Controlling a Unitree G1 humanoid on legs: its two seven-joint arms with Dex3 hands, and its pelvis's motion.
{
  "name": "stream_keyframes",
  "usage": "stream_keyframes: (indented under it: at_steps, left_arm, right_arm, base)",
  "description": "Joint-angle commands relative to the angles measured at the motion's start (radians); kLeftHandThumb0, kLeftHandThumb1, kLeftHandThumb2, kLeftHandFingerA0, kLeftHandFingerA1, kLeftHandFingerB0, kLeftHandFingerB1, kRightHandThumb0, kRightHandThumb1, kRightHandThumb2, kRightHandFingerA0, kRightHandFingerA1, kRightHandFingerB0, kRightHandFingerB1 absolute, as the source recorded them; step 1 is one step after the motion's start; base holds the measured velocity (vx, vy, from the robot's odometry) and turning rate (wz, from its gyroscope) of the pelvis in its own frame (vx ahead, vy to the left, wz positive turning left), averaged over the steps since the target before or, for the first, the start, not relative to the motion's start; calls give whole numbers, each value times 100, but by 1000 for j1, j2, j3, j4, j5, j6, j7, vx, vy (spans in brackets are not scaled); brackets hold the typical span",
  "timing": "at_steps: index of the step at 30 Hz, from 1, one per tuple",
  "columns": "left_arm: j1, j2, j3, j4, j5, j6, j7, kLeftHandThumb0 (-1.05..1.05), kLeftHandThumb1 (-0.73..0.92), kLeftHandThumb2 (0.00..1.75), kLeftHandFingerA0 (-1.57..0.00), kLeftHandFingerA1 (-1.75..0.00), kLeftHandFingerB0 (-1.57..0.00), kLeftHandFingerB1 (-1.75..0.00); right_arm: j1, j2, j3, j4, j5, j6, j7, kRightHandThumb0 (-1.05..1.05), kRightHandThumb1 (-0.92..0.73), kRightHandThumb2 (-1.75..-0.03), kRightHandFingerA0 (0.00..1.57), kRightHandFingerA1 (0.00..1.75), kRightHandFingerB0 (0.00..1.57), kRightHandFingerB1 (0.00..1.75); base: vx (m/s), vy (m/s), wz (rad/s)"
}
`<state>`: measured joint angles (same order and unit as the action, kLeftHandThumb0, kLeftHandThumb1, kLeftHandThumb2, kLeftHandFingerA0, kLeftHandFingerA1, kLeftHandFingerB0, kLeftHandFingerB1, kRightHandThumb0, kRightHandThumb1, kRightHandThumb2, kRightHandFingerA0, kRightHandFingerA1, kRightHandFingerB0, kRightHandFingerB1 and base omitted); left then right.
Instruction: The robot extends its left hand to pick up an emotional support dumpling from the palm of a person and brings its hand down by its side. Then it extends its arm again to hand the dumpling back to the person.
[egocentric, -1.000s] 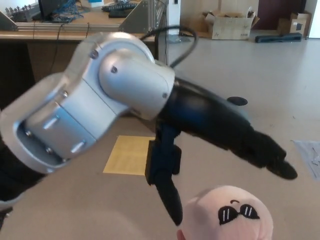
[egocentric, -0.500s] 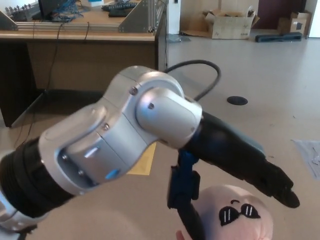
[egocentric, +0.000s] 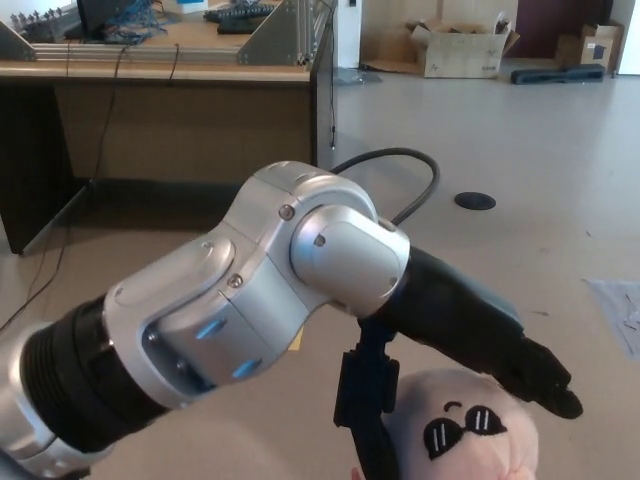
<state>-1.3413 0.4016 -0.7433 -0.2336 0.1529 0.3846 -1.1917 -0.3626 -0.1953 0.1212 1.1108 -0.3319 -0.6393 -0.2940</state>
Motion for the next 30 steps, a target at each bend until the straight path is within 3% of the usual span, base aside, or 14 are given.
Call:
stream_keyframes:
  at_steps: [1,2,5,6,7,8,9,11,12,13,16,19,22,30]
  left_arm:
    - [9,5,-14,1,59,11,-30,-92,44,55,0,0,0,0]
    - [10,7,-19,3,66,8,-34,-99,37,71,0,0,0,0]
    - [31,1,-4,10,56,-4,-29,-94,44,55,0,0,0,0]
    - [57,-3,20,12,41,-28,-6,-68,44,91,0,-12,0,-18]
    - [77,-7,38,9,33,-38,11,-68,44,91,0,-12,0,-18]
    - [117,-9,64,-3,32,-62,42,-98,35,64,0,0,0,0]
    - [156,-13,83,-6,27,-96,67,-101,40,58,0,-3,0,0]
    - [185,-24,95,-7,38,-118,81,-105,36,64,0,-1,0,0]
    - [190,-33,88,-18,59,-114,90,-22,65,65,-89,-63,-85,-51]
    - [195,-36,90,-21,66,-117,96,-23,60,72,-88,-68,-91,-56]
    - [233,-49,111,-30,82,-150,141,-25,71,71,-71,-52,-68,-47]
    - [251,-55,122,-32,96,-170,161,-31,76,64,-69,-48,-64,-43]
    - [265,-59,130,-37,104,-175,171,-30,75,64,-74,-53,-66,-44]
    - [289,-55,152,-43,94,-181,170,-29,76,62,-71,-51,-66,-43]
  right_arm:
    - [-20,-21,-1,9,3,-20,3,-40,-64,-60,85,59,81,49]
    - [-20,-21,-1,9,3,-20,3,-40,-64,-60,85,59,81,49]
    - [-22,-21,-1,9,3,-20,3,-40,-64,-60,85,59,81,49]
    - [-23,-22,-1,9,3,-19,3,-40,-64,-60,85,59,81,49]
    - [-24,-22,-1,9,2,-19,3,-40,-64,-60,85,59,81,49]
    - [-25,-22,-1,9,2,-19,3,-40,-64,-60,85,59,81,49]
    - [-26,-21,0,10,2,-19,3,-40,-64,-60,85,59,81,49]
    - [-28,-22,0,10,2,-19,4,-40,-64,-60,85,59,81,49]
    - [-13,-13,-35,-31,79,24,125,-46,-62,-59,75,76,71,50]
    - [-9,-22,-21,-39,53,2,99,-35,-61,-58,80,82,77,59]
    - [-14,-38,-9,-24,39,5,132,-48,-71,-61,61,61,59,42]
    - [-7,-62,45,-42,-66,-42,-15,-37,-62,-58,77,80,79,53]
    - [-7,-41,6,-36,21,-43,63,-37,-61,-58,73,76,72,51]
    - [-18,-46,35,-17,-38,-58,-25,-37,-62,-58,75,80,75,51]
  base:
    - [0,0,0]
    - [0,0,0]
    - [0,0,0]
    - [0,0,0]
    - [0,0,0]
    - [0,0,0]
    - [0,0,0]
    - [0,0,0]
    - [0,0,0]
    - [0,0,0]
    - [0,0,0]
    - [0,0,0]
    - [0,0,0]
    - [0,0,0]
